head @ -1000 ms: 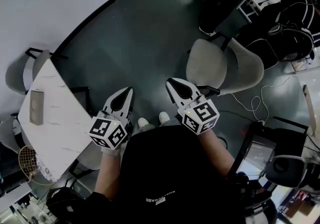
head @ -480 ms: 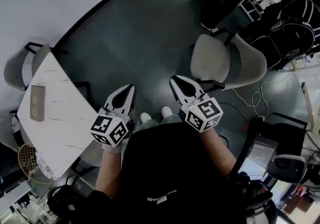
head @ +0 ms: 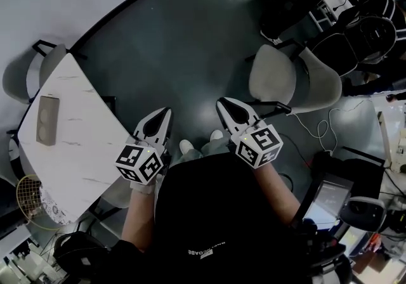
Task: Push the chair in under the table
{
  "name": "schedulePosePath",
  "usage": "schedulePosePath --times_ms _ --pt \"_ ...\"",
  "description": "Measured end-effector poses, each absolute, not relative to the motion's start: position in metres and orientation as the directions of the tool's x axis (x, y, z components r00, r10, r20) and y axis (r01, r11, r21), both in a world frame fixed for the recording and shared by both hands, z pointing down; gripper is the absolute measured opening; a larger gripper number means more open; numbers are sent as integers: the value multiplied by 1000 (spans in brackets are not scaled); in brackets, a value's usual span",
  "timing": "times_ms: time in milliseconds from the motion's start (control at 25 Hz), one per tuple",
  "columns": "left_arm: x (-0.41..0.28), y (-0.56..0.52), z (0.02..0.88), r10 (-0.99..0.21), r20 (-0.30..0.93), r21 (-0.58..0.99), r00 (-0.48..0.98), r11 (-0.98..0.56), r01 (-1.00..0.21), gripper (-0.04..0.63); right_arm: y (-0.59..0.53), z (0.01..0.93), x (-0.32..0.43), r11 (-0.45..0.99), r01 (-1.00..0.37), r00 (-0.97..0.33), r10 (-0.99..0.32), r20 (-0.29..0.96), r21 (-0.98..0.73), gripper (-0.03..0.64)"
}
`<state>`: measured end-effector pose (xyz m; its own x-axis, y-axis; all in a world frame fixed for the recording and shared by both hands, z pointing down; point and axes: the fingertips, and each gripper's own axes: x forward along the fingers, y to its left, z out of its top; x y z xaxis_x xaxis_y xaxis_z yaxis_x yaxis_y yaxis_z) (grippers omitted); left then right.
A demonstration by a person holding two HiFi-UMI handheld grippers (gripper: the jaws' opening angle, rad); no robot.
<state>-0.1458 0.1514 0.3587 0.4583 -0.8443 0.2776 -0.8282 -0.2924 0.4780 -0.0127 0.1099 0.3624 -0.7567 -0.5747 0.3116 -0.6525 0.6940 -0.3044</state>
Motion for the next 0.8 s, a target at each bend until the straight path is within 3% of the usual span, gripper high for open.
schedulePosePath --times_ms 800 --pt "-107 74 370 -837 320 457 444 -275 -846 6 30 381 21 676 -629 -777 -552 301 -384 35"
